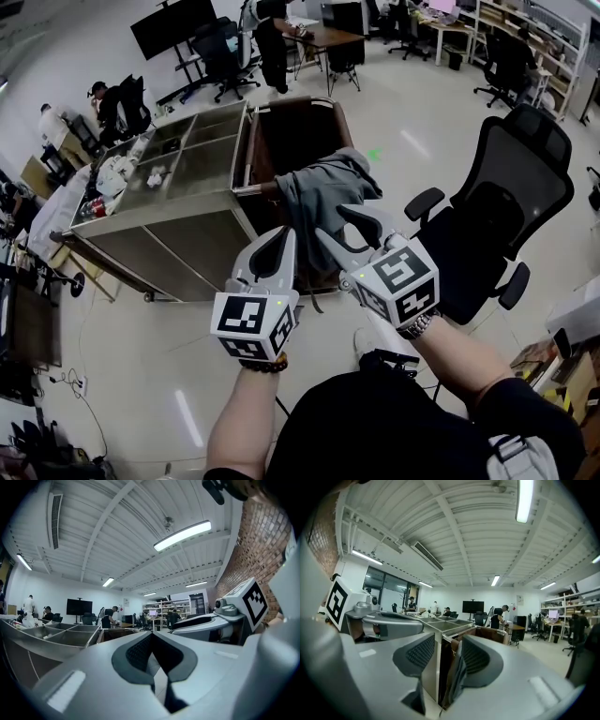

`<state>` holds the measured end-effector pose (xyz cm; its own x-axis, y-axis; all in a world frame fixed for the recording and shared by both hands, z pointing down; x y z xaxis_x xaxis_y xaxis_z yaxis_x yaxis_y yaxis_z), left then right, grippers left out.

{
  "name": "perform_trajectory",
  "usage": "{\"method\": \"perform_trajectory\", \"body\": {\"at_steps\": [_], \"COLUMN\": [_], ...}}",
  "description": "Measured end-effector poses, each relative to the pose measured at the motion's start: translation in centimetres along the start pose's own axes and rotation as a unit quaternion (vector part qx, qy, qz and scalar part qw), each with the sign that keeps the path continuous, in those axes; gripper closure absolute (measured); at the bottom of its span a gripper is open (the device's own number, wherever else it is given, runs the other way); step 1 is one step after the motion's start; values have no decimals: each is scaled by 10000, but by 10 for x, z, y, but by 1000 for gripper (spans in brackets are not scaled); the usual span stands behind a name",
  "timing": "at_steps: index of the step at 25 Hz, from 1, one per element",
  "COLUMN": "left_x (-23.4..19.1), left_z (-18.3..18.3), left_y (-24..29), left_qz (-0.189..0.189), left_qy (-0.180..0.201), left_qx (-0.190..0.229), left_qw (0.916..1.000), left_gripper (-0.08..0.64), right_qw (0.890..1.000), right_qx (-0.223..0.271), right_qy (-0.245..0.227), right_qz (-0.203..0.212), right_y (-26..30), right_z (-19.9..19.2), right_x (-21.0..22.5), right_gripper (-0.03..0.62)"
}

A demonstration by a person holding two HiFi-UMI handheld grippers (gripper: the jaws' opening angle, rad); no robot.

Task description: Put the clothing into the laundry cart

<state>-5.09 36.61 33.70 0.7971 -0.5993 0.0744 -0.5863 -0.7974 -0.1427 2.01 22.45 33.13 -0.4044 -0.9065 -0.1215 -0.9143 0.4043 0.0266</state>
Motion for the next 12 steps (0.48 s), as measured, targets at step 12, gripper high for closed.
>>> {"method": "perform_trajectory", "body": {"at_steps": [12], "left_x": [8], "left_z": [4], "left_y": [-21], "left_qz": [-59], "left_qy": [-7], "left_qx": [52], "left_qw": [10000], "left_gripper": [558], "right_qw": [9995], "right_qx": [97], "right_qy": [-192], "right_qz": [-249], "right_y": [-14], "right_z": [1], "right_x": [-23], "right_gripper": [475]}}
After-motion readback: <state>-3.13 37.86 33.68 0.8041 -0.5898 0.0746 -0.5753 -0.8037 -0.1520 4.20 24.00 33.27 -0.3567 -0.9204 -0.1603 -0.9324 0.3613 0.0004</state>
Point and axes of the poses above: the fingertips, and each gripper's own axes: y forward along the fingers, x to its right, z out of its top, the point moved 9 cm from there along -y, backward along the fingers, and after that the axes turned 13 degrees about z, right-handed, at the moved point
